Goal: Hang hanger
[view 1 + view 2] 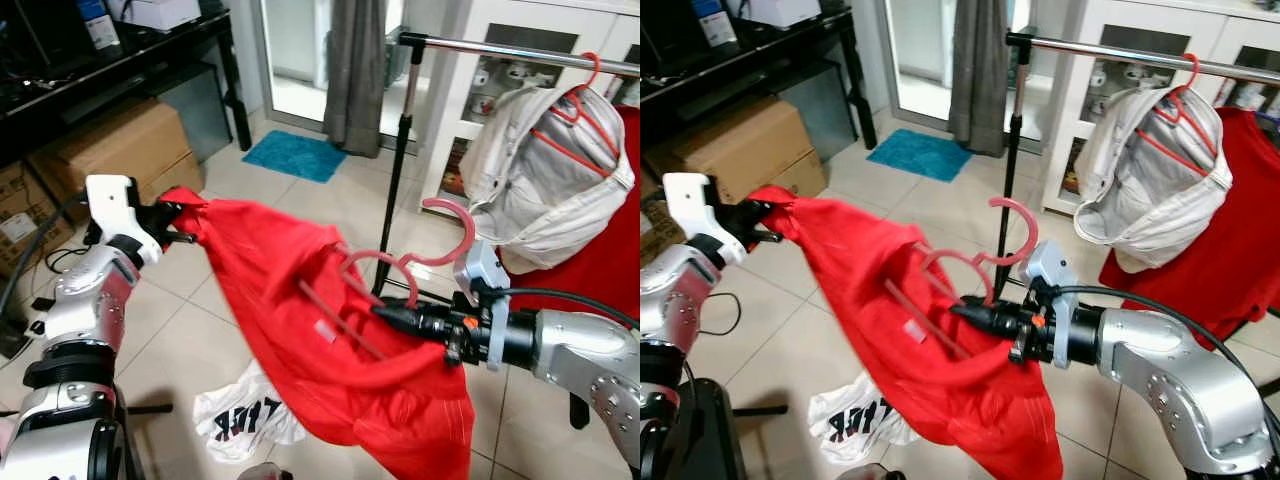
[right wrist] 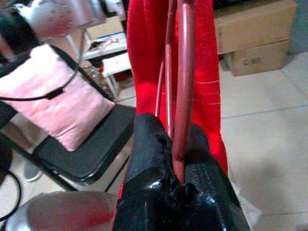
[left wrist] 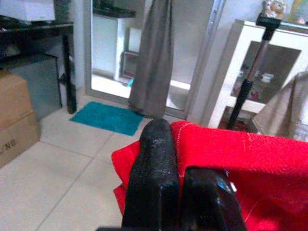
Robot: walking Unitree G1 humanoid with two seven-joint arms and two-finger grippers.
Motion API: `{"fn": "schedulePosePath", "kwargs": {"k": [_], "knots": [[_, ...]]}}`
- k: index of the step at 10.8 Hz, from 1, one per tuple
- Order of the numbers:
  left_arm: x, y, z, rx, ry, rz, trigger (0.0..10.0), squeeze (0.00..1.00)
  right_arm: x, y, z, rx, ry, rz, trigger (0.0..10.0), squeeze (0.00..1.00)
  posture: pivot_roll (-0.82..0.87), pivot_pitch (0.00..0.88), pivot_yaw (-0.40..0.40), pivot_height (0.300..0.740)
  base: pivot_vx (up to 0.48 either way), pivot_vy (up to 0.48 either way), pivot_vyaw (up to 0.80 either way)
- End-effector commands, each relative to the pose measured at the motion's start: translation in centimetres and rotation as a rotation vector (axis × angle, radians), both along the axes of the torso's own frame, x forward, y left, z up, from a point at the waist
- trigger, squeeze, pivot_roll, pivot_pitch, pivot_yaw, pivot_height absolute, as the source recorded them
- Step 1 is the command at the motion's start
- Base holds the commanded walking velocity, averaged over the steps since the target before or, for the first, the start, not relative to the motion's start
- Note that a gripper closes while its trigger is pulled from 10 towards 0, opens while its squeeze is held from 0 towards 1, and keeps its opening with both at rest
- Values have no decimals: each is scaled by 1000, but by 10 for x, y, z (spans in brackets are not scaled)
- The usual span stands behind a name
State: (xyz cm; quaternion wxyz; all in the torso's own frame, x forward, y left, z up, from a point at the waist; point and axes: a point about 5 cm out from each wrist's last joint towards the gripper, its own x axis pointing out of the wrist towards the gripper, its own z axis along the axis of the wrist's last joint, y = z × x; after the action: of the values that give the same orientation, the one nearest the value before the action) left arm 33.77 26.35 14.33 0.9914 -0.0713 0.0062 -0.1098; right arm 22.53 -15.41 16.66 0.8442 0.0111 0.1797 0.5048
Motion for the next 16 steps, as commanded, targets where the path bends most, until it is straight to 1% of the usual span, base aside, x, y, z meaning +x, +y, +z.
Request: {"fn": "schedulePosePath", "kwargs": {"k": [1, 2, 3, 4, 5, 6, 7, 8, 9, 10, 11, 12, 13, 14, 15, 16], "knots": [[-3, 16, 5, 28, -20, 102, 0, 0, 7, -1, 3, -15, -40, -45, 0, 0, -66, 0, 89, 740, 0, 0, 0], [-6, 40, 7, 18, -33, 279, 0, 0, 11, -3, 0, -26, -47, -90, 0, 0, -66, 0, 89, 740, 0, 0, 0], [-9, 55, 9, 3, -37, 375, 0, 0, 12, -3, -1, -28, -47, -99, 0, 0, -66, 0, 89, 740, 0, 0, 0], [-16, 77, 7, -13, 4, 549, 0, 0, 13, -2, -2, -27, -49, -105, 0, 0, -60, 0, 84, 740, 0, 0, 0], [-19, 83, 4, -20, 24, 615, 0, 0, 13, -1, -1, -23, -50, -104, 0, 0, -60, 0, 83, 740, 0, 0, 0], [-18, 79, -2, -31, 55, 591, 0, 0, 13, -1, 0, -18, -53, -94, 0, 0, -60, 0, 83, 740, 0, 0, 0], [-16, 74, -7, -36, 80, 560, 0, 0, 12, -1, 0, -16, -55, -92, 0, 0, -61, 0, 83, 740, 0, 0, 0], [-8, 54, -10, -69, 69, 399, 10000, 0, 12, -1, 0, -15, -57, -94, 0, 0, -62, 0, 84, 740, 0, 0, 0], [-5, 40, -6, -88, 36, 280, 10000, 1000, 13, -1, 0, -15, -59, -101, 0, 0, -62, 0, 86, 740, 0, 0, 0], [-5, 32, -3, -81, 15, 209, 10000, 1000, 15, -1, 1, -17, -63, -118, 0, 0, -63, 0, 88, 740, 0, 0, 0], [-5, 32, -2, -87, 15, 206, 10000, 1000, 18, -1, -1, -38, -59, -148, 0, 0, -63, 0, 88, 740, 0, 0, 0], [-3, 15, 2, -132, 11, 68, 10000, 1000, 23, -2, -3, -65, -55, -198, 0, 0, -60, 4, 85, 740, 0, 0, 0], [-5, -6, 5, -160, 5, -82, 10000, 1000, 24, 0, -3, -65, -51, -218, 0, 0, -59, 4, 83, 740, 0, 0, 0], [-12, -36, 12, -222, -12, -318, 10000, 1000, 26, 2, -4, -72, -42, -239, 0, 0, -59, 4, 83, 740, 0, 0, 0], [-17, -52, 17, -237, -30, -440, 10000, 1000, 28, 3, -5, -88, -34, -271, 0, 0, -60, 7, 85, 740, 0, 0, 0], [-7, -45, 16, -178, -22, -304, 10000, 1000, 30, 3, -8, -106, -29, -300, 0, 0, -63, 9, 88, 740, 0, 0, 0]]}}
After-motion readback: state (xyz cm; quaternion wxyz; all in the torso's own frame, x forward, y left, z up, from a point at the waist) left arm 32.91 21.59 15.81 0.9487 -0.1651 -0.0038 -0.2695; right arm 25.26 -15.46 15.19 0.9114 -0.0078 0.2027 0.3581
